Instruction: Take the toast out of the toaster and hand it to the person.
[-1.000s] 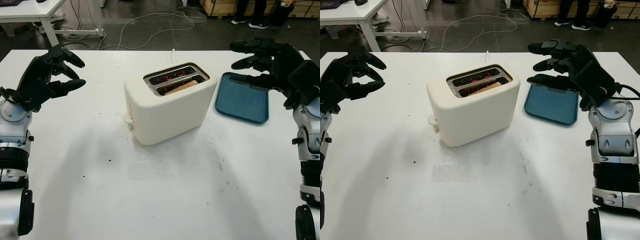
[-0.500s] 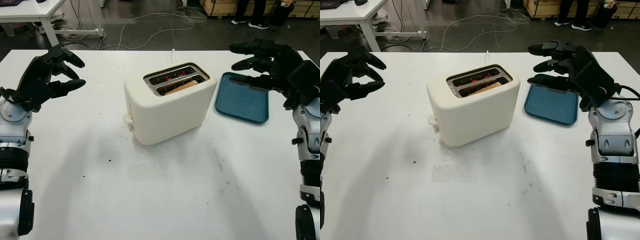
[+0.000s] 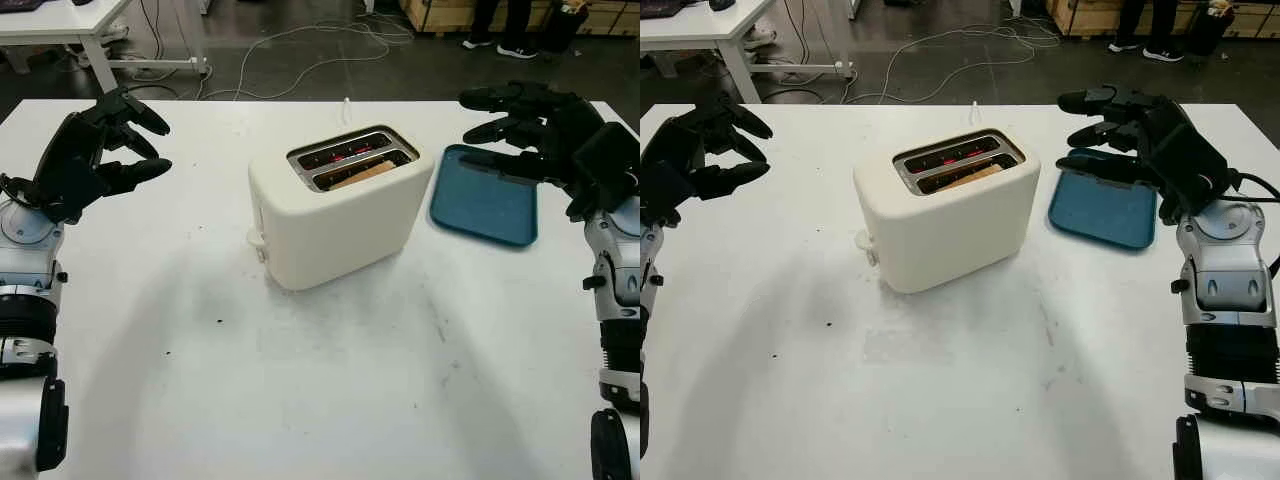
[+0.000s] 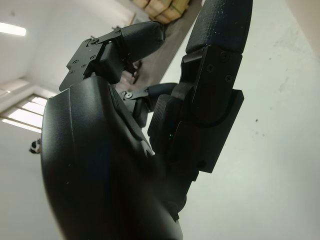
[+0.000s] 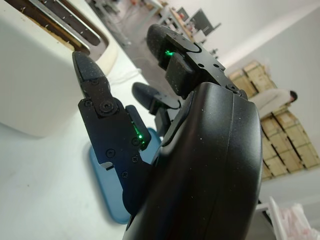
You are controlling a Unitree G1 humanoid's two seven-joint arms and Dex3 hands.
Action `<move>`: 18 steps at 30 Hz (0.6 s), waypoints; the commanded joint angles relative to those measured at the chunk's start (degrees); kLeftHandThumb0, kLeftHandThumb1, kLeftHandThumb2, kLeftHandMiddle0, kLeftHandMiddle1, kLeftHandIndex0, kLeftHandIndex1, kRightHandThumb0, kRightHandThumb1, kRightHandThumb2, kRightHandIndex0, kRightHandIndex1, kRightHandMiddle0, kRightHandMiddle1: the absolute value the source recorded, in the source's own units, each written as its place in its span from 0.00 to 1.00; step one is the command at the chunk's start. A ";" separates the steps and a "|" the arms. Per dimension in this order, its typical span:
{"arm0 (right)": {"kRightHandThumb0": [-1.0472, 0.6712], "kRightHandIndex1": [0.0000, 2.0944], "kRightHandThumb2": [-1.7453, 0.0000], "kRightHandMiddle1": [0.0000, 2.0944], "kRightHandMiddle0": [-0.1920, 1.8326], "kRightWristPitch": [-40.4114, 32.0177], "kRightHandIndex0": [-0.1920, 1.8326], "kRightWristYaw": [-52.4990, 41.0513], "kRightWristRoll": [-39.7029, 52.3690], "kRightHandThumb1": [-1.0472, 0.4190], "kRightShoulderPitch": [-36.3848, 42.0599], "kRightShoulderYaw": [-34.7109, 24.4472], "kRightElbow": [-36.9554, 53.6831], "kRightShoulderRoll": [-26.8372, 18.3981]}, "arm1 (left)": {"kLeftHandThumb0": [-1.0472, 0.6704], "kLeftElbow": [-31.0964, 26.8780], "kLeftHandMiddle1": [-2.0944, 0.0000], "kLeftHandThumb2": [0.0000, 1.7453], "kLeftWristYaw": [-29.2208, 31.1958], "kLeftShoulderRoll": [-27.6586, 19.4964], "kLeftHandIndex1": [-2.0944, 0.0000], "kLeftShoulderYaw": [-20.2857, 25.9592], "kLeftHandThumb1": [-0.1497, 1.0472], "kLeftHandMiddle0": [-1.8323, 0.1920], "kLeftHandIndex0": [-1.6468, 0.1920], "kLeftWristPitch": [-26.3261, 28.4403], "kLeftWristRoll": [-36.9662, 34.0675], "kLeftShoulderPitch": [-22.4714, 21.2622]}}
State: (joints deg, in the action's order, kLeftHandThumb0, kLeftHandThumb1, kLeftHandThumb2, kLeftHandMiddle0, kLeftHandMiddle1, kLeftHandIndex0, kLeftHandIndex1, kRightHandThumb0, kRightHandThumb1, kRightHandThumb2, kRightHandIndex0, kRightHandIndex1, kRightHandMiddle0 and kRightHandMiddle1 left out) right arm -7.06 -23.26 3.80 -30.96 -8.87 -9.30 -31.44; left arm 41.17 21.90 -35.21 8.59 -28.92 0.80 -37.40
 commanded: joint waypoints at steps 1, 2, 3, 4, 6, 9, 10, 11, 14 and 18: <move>0.43 0.44 1.00 0.14 0.39 0.71 0.30 0.49 -0.25 0.25 -0.68 0.07 0.39 0.01 | 0.00 0.39 0.29 0.08 -0.06 -0.82 0.32 0.08 0.89 0.74 0.77 -0.80 0.02 -0.36; 0.42 0.44 1.00 0.14 0.39 0.58 0.31 0.52 -0.26 0.25 -0.67 0.06 0.46 0.01 | 0.00 0.32 0.29 0.08 -0.03 -0.85 0.32 0.05 0.89 0.74 0.77 -0.71 0.05 -0.35; 0.43 0.44 1.00 0.14 0.39 0.50 0.31 0.44 -0.13 0.25 -0.70 0.01 0.47 0.04 | 0.00 0.21 0.29 0.07 -0.07 -0.88 0.32 0.02 0.89 0.74 0.77 -0.64 0.12 -0.33; 0.43 0.44 1.00 0.14 0.39 0.52 0.31 0.29 0.10 0.25 -0.72 -0.06 0.45 0.10 | 0.00 0.05 0.29 0.07 -0.15 -0.88 0.32 0.02 0.89 0.74 0.77 -0.56 0.15 -0.27; 0.44 0.44 1.00 0.14 0.39 0.90 0.30 0.17 0.18 0.25 -0.73 -0.06 0.35 0.14 | 0.00 -0.15 0.30 0.07 -0.48 -0.88 0.32 0.02 0.89 0.74 0.77 -0.51 0.35 -0.16; 0.44 0.44 1.00 0.14 0.39 0.92 0.30 0.12 0.06 0.25 -0.75 0.05 0.20 0.09 | 0.00 0.02 0.30 0.08 -0.06 -0.82 0.32 0.09 0.89 0.74 0.76 -0.37 -0.02 -0.27; 0.44 0.44 1.00 0.14 0.39 0.99 0.30 0.09 0.13 0.25 -0.77 0.02 0.09 0.13 | 0.00 -0.02 0.30 0.07 0.05 -0.80 0.32 0.10 0.89 0.74 0.76 -0.22 -0.11 -0.27; 0.44 0.44 1.00 0.14 0.39 0.76 0.30 0.05 0.34 0.25 -0.77 -0.06 0.15 0.23 | 0.00 -0.12 0.30 0.07 -0.06 -0.82 0.32 0.05 0.89 0.74 0.76 -0.27 0.01 -0.25; 0.44 0.44 1.00 0.14 0.39 0.50 0.30 0.21 0.40 0.25 -0.71 -0.11 0.39 0.34 | 0.00 -0.30 0.30 0.08 -0.35 -0.98 0.32 -0.08 0.89 0.74 0.76 -0.30 0.44 -0.19; 0.44 0.44 1.00 0.14 0.39 0.34 0.30 0.39 0.10 0.25 -0.70 0.02 0.62 0.23 | 0.00 -0.15 0.30 0.08 -0.20 -0.93 0.32 0.04 0.89 0.74 0.76 -0.43 0.20 -0.24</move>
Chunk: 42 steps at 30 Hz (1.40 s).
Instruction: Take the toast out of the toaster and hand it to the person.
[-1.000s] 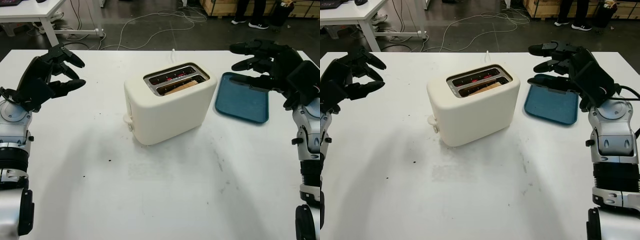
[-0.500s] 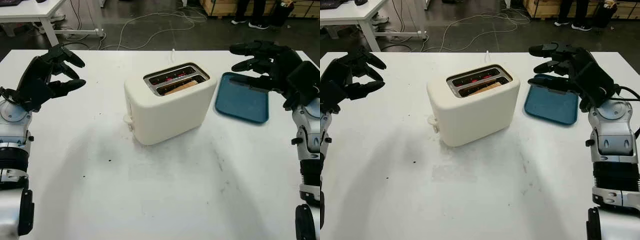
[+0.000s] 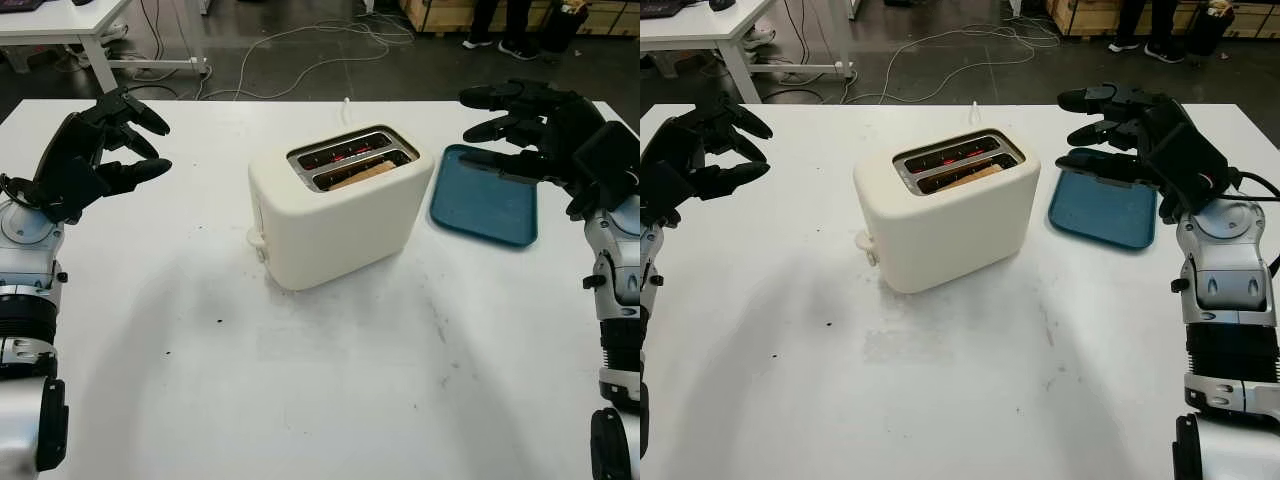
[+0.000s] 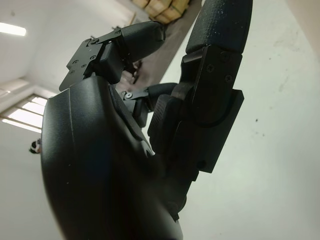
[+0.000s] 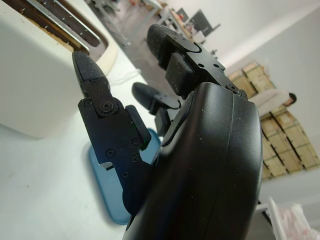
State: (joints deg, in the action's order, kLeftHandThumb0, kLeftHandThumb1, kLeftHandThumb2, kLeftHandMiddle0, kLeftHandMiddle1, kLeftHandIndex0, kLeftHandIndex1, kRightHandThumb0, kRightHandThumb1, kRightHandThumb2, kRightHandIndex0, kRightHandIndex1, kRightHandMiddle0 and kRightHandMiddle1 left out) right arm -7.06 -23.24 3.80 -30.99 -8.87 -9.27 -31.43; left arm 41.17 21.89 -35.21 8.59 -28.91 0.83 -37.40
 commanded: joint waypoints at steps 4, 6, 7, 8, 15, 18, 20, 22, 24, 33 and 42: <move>0.44 0.44 1.00 0.14 0.39 0.35 0.30 0.73 -0.57 0.25 -0.68 0.22 0.77 -0.02 | 0.00 -0.20 0.30 0.07 -0.07 -0.88 0.32 0.08 0.89 0.74 0.76 -0.33 0.03 -0.22; 0.44 0.44 1.00 0.14 0.39 0.34 0.31 0.52 -0.46 0.25 -0.74 0.22 0.72 -0.03 | 0.00 -0.29 0.29 0.07 -0.06 -0.88 0.32 0.11 0.89 0.74 0.76 -0.42 -0.02 -0.17; 0.44 0.44 1.00 0.14 0.39 0.37 0.30 0.47 -0.42 0.25 -0.78 0.22 0.66 -0.02 | 0.00 -0.40 0.29 0.07 -0.13 -0.89 0.32 0.13 0.89 0.74 0.76 -0.42 0.00 -0.12; 0.44 0.44 1.00 0.14 0.39 0.53 0.30 0.51 -0.54 0.25 -0.78 0.28 0.61 -0.08 | 0.00 -0.47 0.29 0.07 -0.18 -0.90 0.32 0.15 0.89 0.74 0.76 -0.33 0.01 -0.09; 0.45 0.43 1.00 0.14 0.39 -0.65 0.31 0.73 -0.19 0.25 -0.75 0.18 1.20 0.14 | 0.00 -0.38 0.29 0.07 -0.08 -0.86 0.32 0.16 0.89 0.74 0.76 -0.29 -0.09 -0.16; 0.45 0.43 1.00 0.14 0.39 0.16 0.30 0.47 -0.22 0.25 -0.81 0.18 0.66 0.00 | 0.00 -0.41 0.29 0.07 -0.13 -0.96 0.32 0.17 0.89 0.74 0.76 -0.26 -0.03 -0.16; 0.43 0.43 1.00 0.14 0.39 0.76 0.31 0.41 -0.43 0.25 -0.78 0.23 0.38 -0.15 | 0.00 0.04 0.29 0.08 -0.05 -0.97 0.32 0.17 0.89 0.74 0.76 -0.61 -0.05 -0.27; 0.43 0.43 1.00 0.14 0.39 0.60 0.31 0.46 -0.45 0.25 -0.75 0.22 0.55 -0.17 | 0.00 0.09 0.30 0.08 0.10 -0.95 0.32 0.18 0.89 0.74 0.76 -0.47 -0.16 -0.31; 0.43 0.43 1.00 0.14 0.39 0.56 0.31 0.39 -0.26 0.25 -0.77 0.14 0.53 -0.09 | 0.00 0.05 0.30 0.08 0.11 -0.91 0.32 0.20 0.89 0.74 0.76 -0.58 -0.21 -0.29; 0.45 0.43 1.00 0.14 0.39 -0.22 0.30 0.45 0.19 0.25 -0.86 0.10 1.00 0.33 | 0.00 -0.32 0.30 0.07 -0.19 -0.98 0.33 0.16 0.89 0.74 0.76 -0.22 0.03 -0.25; 0.45 0.44 1.00 0.14 0.39 0.48 0.30 -0.07 0.31 0.25 -1.14 0.12 0.31 0.04 | 0.00 -0.41 0.29 0.08 -0.33 -0.99 0.32 0.07 0.89 0.75 0.77 -0.32 0.22 -0.36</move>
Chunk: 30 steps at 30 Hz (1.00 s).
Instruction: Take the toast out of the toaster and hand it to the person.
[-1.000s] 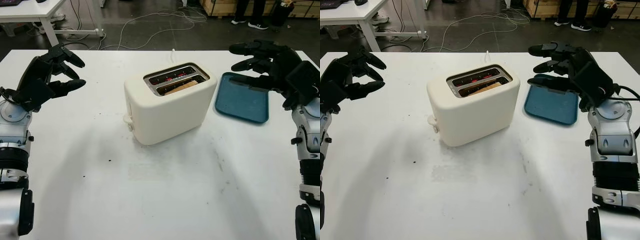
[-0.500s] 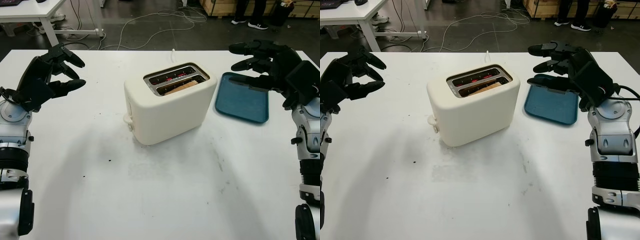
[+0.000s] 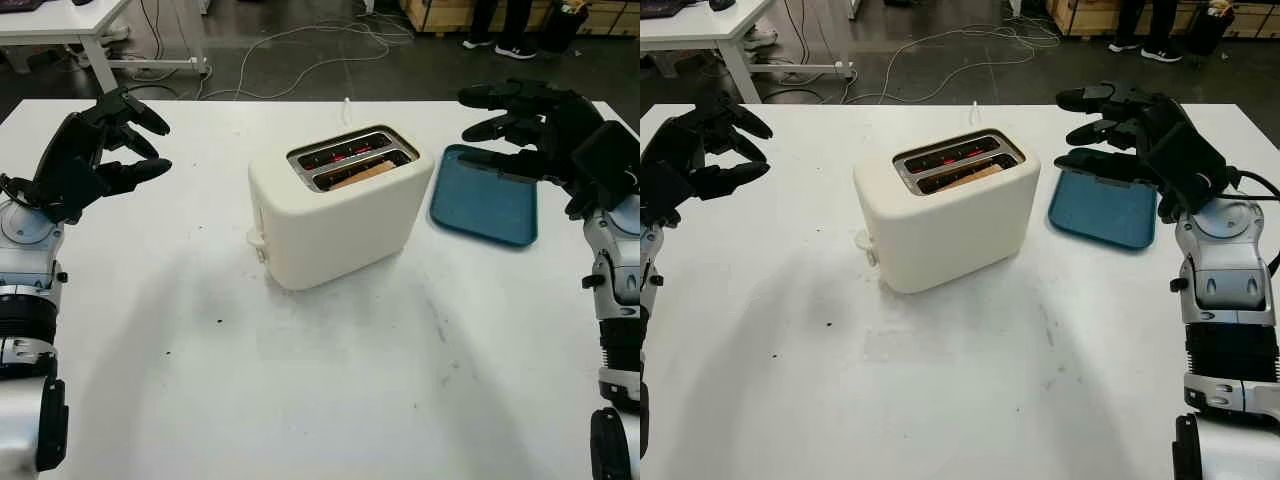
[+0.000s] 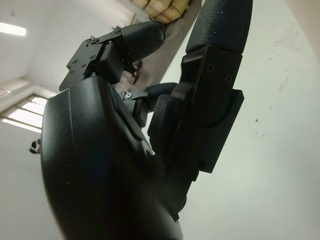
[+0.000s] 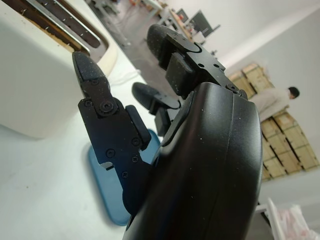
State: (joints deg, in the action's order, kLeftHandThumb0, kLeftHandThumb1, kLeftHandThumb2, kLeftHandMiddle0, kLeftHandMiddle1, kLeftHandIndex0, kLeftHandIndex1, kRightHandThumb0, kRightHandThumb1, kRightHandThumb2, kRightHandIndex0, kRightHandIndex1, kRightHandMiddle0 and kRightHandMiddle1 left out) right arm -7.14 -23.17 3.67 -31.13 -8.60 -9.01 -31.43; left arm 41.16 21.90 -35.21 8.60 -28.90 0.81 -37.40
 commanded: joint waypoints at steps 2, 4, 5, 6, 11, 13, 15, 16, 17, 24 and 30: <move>0.44 0.44 1.00 0.14 0.39 0.77 0.30 -0.01 -0.05 0.25 -1.02 0.05 -0.01 -0.18 | 0.00 -0.71 0.29 0.08 -0.18 -0.93 0.32 0.09 0.89 0.75 0.76 0.21 0.07 -0.32; 0.43 0.44 1.00 0.14 0.39 0.94 0.30 0.00 -0.10 0.25 -1.00 0.03 -0.12 -0.20 | 0.00 -0.94 0.29 0.07 -0.11 -0.90 0.32 0.08 0.89 0.74 0.76 0.56 0.00 -0.26; 0.43 0.44 1.00 0.14 0.39 1.10 0.30 0.01 -0.10 0.25 -0.94 0.00 -0.12 -0.20 | 0.00 -0.99 0.29 0.07 -0.19 -0.95 0.32 0.05 0.89 0.74 0.76 0.38 0.13 -0.22; 0.44 0.44 1.00 0.14 0.39 1.11 0.30 -0.01 -0.06 0.25 -0.92 -0.03 -0.10 -0.20 | 0.00 -0.95 0.29 0.08 -0.21 -0.95 0.32 0.06 0.89 0.74 0.77 0.23 0.12 -0.21; 0.45 0.44 1.00 0.14 0.39 0.42 0.30 -0.04 0.19 0.25 -0.88 -0.12 0.20 -0.14 | 0.00 -0.56 0.29 0.08 -0.29 -0.92 0.32 0.16 0.89 0.74 0.77 -0.22 0.08 -0.22; 0.44 0.44 1.00 0.14 0.39 -0.08 0.30 0.04 0.32 0.25 -0.82 -0.18 0.48 -0.04 | 0.00 -0.59 0.29 0.08 -0.31 -0.91 0.32 0.12 0.89 0.74 0.77 -0.30 0.13 -0.21; 0.45 0.44 1.00 0.14 0.39 -0.37 0.30 -0.09 0.49 0.25 -0.83 -0.20 0.58 -0.04 | 0.00 -0.73 0.29 0.08 -0.35 -0.87 0.32 0.11 0.89 0.74 0.77 -0.17 0.14 -0.18; 0.45 0.44 1.00 0.14 0.39 -0.25 0.30 -0.07 0.41 0.25 -0.82 -0.15 0.58 -0.05 | 0.00 -0.71 0.29 0.08 -0.32 -0.86 0.32 0.12 0.89 0.74 0.77 -0.22 0.10 -0.18; 0.45 0.44 1.00 0.14 0.39 -0.32 0.30 0.06 0.35 0.25 -0.80 -0.13 0.66 0.00 | 0.00 -0.70 0.29 0.08 -0.37 -0.88 0.32 0.13 0.89 0.74 0.77 -0.27 0.13 -0.16; 0.44 0.44 1.00 0.14 0.39 0.63 0.31 0.46 -0.37 0.25 -0.75 -0.01 0.22 -0.14 | 0.00 -1.08 0.29 0.08 -0.34 -0.88 0.31 0.16 0.89 0.75 0.77 0.13 0.06 -0.04; 0.45 0.43 1.00 0.14 0.39 -0.19 0.30 0.01 0.14 0.25 -0.79 -0.05 0.65 -0.08 | 0.00 -0.50 0.29 0.07 -0.40 -0.91 0.32 0.20 0.89 0.75 0.77 -0.47 0.11 -0.17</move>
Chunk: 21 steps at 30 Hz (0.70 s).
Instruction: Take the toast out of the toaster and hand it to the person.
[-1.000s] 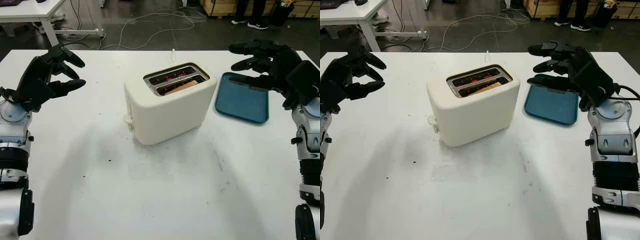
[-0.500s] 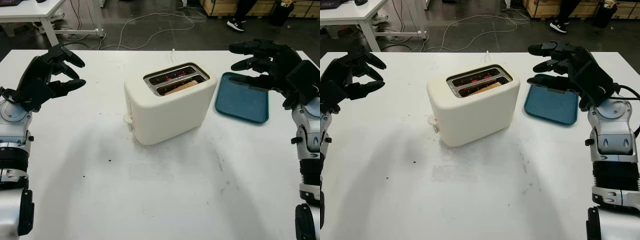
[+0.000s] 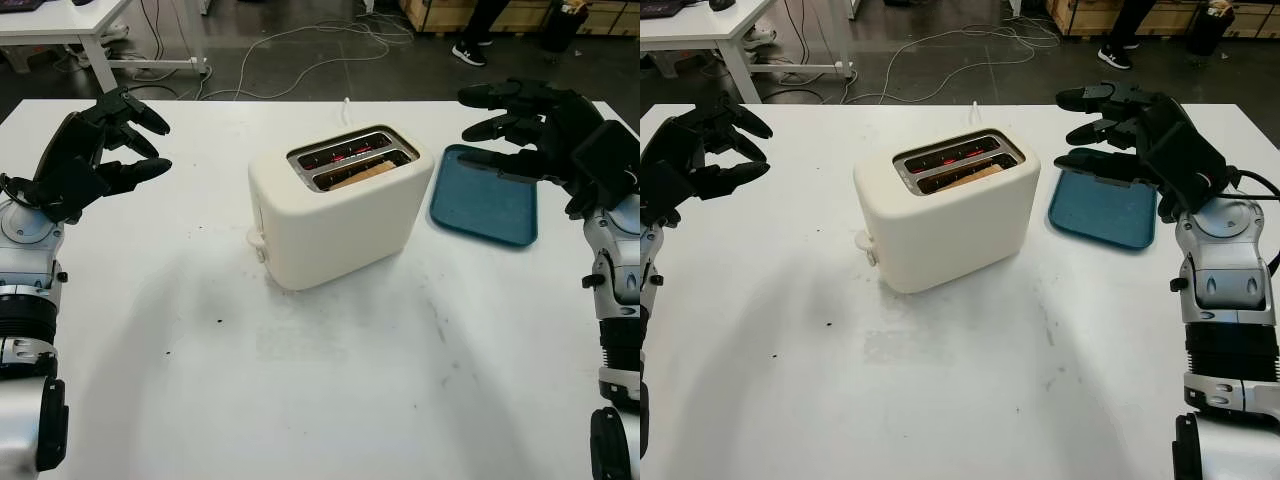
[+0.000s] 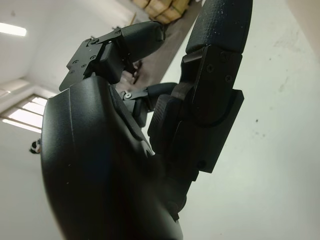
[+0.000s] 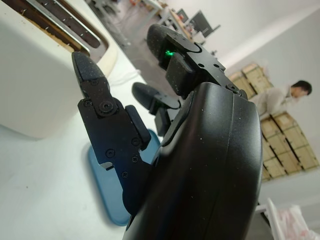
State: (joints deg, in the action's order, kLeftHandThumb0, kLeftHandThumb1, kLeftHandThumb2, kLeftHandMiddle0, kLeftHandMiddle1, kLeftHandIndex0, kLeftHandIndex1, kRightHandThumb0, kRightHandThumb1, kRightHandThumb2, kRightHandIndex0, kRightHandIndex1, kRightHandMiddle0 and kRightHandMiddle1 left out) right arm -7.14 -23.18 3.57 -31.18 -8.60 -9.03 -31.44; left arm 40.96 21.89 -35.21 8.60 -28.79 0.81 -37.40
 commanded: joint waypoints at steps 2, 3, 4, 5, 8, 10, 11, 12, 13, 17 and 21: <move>0.45 0.43 1.00 0.14 0.39 -0.11 0.30 0.08 0.29 0.25 -0.70 -0.11 0.64 -0.01 | 0.00 -0.25 0.29 0.08 -0.50 -0.94 0.32 0.14 0.89 0.75 0.77 -0.90 0.27 -0.18; 0.45 0.44 1.00 0.14 0.39 0.08 0.30 0.13 0.20 0.25 -0.66 -0.11 0.56 -0.03 | 0.00 -0.56 0.29 0.08 -0.46 -0.91 0.32 0.14 0.89 0.75 0.77 -0.53 0.21 -0.11; 0.45 0.44 1.00 0.14 0.39 -0.13 0.30 0.05 0.31 0.25 -0.68 -0.14 0.58 -0.04 | 0.00 -0.79 0.29 0.08 -0.44 -0.89 0.32 0.14 0.89 0.75 0.77 -0.29 0.16 -0.05; 0.45 0.44 1.00 0.14 0.39 -0.21 0.30 -0.02 0.41 0.25 -0.70 -0.18 0.48 -0.02 | 0.00 -0.91 0.29 0.08 -0.47 -0.89 0.32 0.15 0.89 0.75 0.77 -0.32 0.18 0.00; 0.43 0.44 1.00 0.14 0.39 -0.01 0.30 -0.06 0.48 0.25 -0.69 -0.16 0.31 0.01 | 0.00 -1.40 0.29 0.08 -0.46 -0.92 0.32 0.14 0.89 0.75 0.77 0.31 0.17 0.16; 0.43 0.44 1.00 0.14 0.38 0.30 0.29 -0.24 0.48 0.25 -0.70 -0.09 0.16 -0.06 | 0.00 -1.33 0.29 0.08 -0.45 -0.84 0.32 0.18 0.89 0.75 0.77 0.46 0.09 0.17; 0.43 0.44 1.00 0.14 0.39 0.11 0.29 -0.14 0.50 0.25 -0.70 -0.11 0.25 0.01 | 0.00 -1.14 0.29 0.08 -0.46 -0.80 0.32 0.20 0.89 0.75 0.77 0.25 0.07 0.14; 0.44 0.44 1.00 0.14 0.39 -0.06 0.30 0.06 0.38 0.25 -0.69 -0.11 0.36 0.04 | 0.00 -0.96 0.29 0.08 -0.46 -0.76 0.32 0.22 0.89 0.75 0.77 0.03 0.05 0.09; 0.44 0.44 1.00 0.14 0.39 -0.13 0.30 0.19 0.28 0.25 -0.68 -0.09 0.41 0.04 | 0.00 -0.85 0.29 0.08 -0.49 -0.79 0.32 0.19 0.89 0.75 0.77 -0.12 0.13 0.06; 0.44 0.44 1.00 0.14 0.39 -0.04 0.30 0.01 0.56 0.25 -0.76 -0.23 0.22 0.08 | 0.00 -0.64 0.29 0.08 -0.38 -0.76 0.32 0.23 0.89 0.75 0.77 -0.67 0.02 0.00; 0.43 0.44 1.00 0.14 0.39 0.46 0.30 -0.18 0.67 0.25 -0.81 -0.28 -0.23 0.08 | 0.00 -0.59 0.29 0.08 -0.68 -0.83 0.32 0.12 0.89 0.75 0.77 -0.59 0.37 -0.01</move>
State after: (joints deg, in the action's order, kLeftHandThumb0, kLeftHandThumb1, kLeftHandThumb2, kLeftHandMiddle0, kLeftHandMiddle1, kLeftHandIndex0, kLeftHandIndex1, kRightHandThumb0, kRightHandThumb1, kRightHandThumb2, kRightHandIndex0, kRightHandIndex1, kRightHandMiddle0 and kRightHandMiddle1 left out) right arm -7.14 -23.23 3.75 -31.19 -8.61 -9.07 -31.43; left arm 40.08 21.85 -35.21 8.60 -28.78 0.81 -37.40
